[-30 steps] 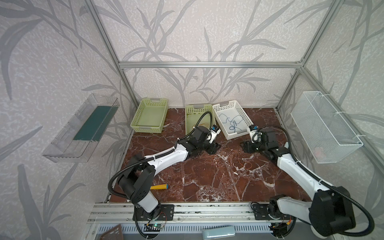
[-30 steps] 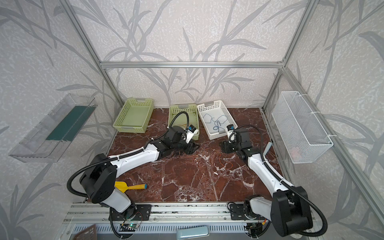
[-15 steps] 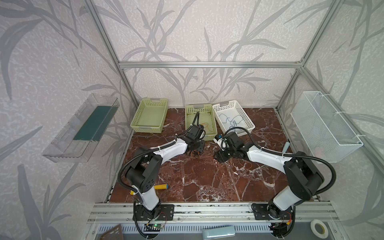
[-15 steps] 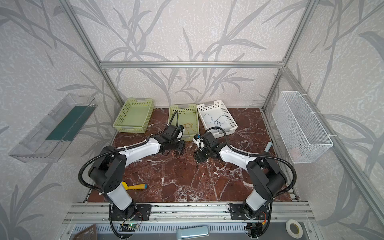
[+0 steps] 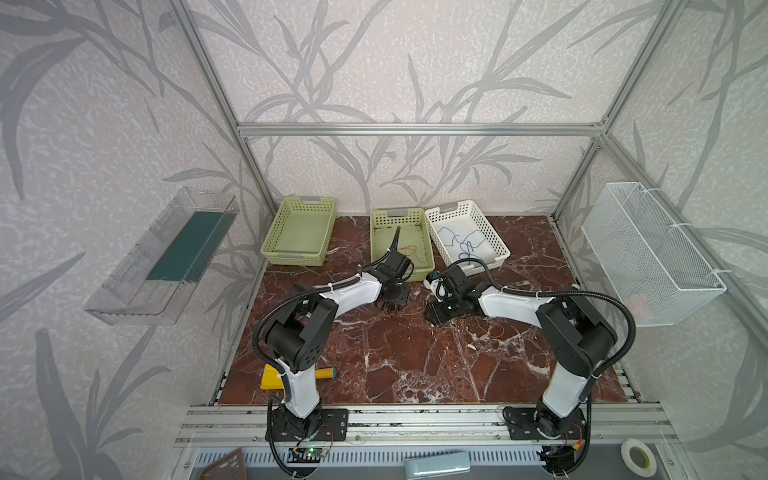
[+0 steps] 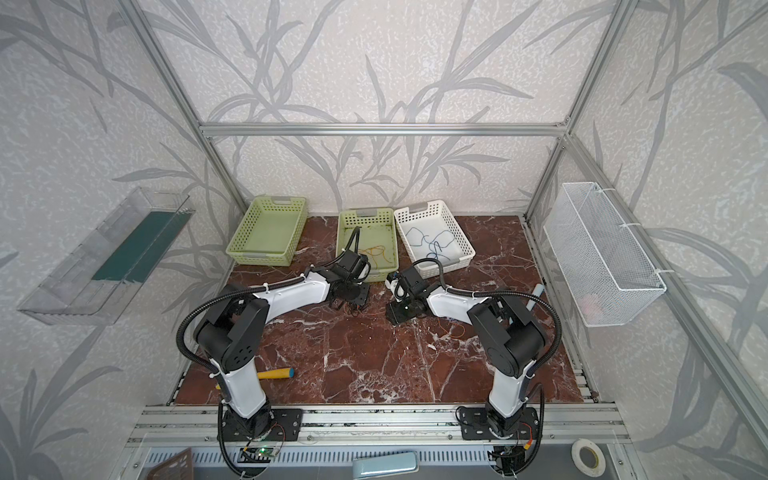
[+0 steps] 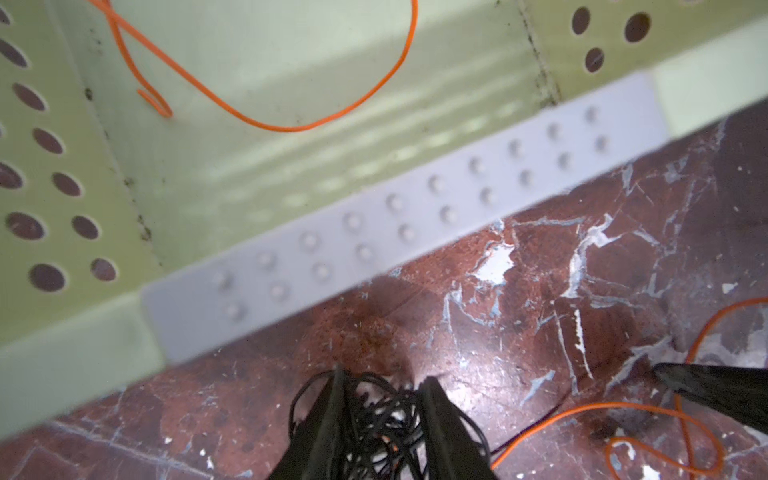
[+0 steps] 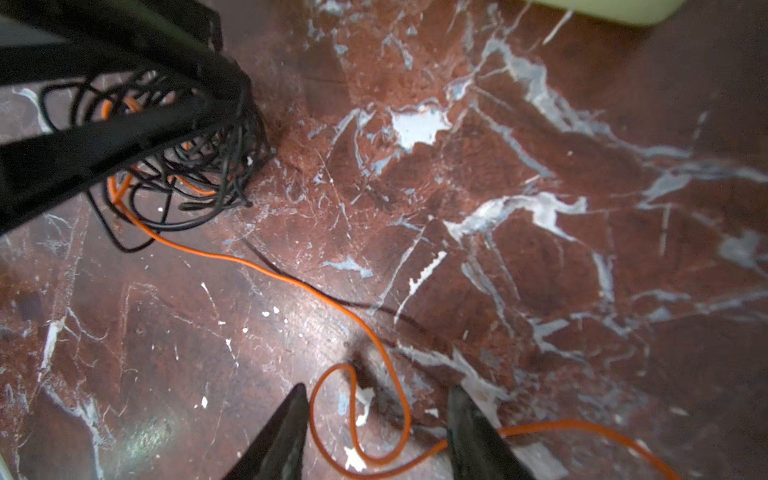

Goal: Untangle the cables

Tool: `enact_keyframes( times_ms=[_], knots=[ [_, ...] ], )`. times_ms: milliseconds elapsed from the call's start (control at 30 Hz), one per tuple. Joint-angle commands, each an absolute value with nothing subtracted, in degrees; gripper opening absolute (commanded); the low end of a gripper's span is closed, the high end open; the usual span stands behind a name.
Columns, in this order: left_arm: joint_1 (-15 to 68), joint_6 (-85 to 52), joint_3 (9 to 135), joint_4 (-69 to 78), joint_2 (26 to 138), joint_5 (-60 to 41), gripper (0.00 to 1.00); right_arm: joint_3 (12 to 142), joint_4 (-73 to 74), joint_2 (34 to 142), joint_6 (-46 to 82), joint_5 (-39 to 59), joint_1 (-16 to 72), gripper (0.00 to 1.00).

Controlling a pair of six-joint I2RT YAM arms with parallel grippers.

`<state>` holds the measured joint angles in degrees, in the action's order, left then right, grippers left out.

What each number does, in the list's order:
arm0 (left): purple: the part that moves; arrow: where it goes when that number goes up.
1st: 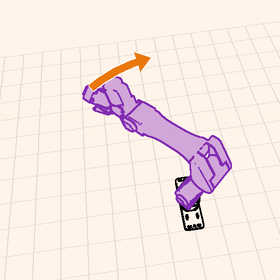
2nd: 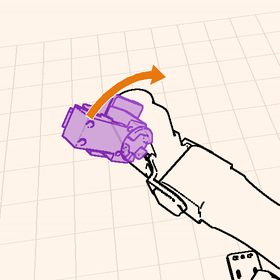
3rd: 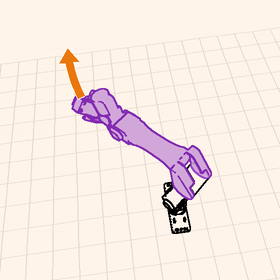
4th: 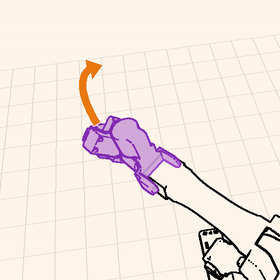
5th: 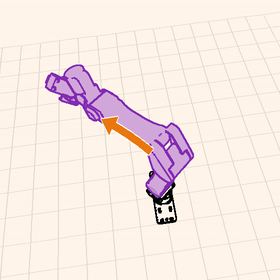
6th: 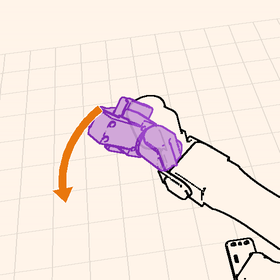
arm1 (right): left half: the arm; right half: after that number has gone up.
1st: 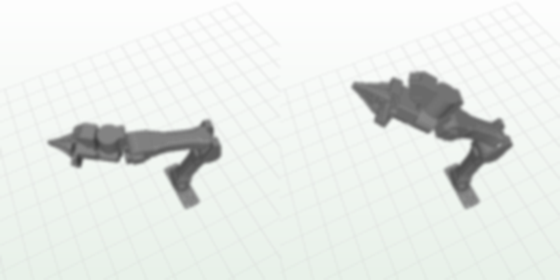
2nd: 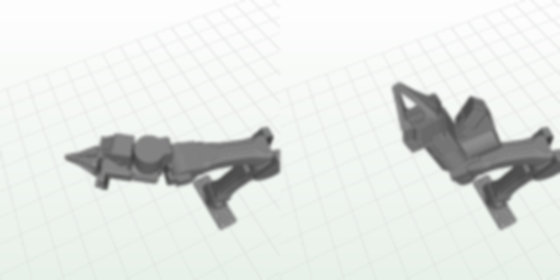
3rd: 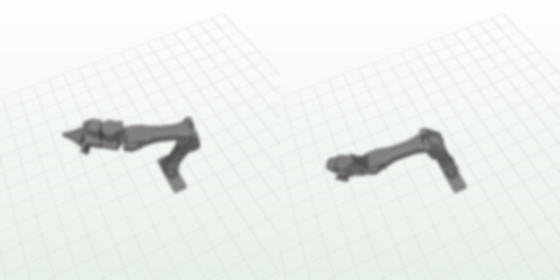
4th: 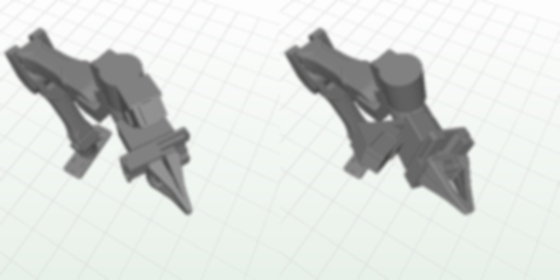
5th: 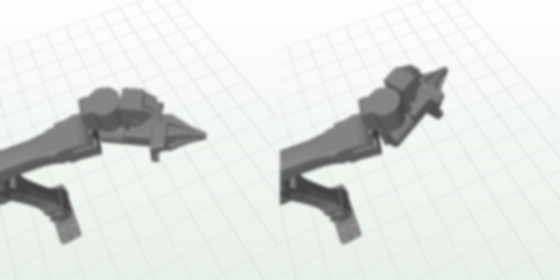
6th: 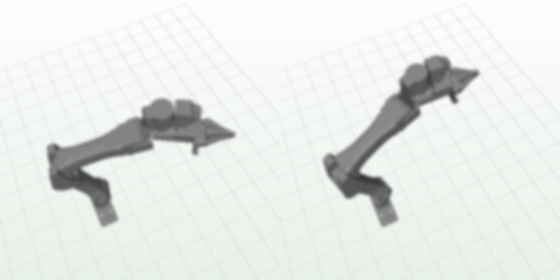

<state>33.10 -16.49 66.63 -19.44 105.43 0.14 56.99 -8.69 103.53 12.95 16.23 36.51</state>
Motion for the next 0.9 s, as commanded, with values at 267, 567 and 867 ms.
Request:
enact_keyframes(
  times_ms=[267, 567, 867],
  knots=[
    [33.0, -19.0, 65.4, -18.9, 104.6, 3.3, 0.05, 58.7, -4.6, 105.9, 15.1, 17.9, 36.8, 0.15],
    [32.8, -22.8, 56.7, -8.3, 92.8, 12.2, 0.0, 53.5, -7.5, 92.9, 10.8, 11.7, 33.2, 0.0],
    [28.4, -24.1, 47.0, 2.9, 81.9, 10.9, 0.0, 48.1, -13.5, 81.0, 7.2, 10.6, 22.4, 0.0]
  ],
)
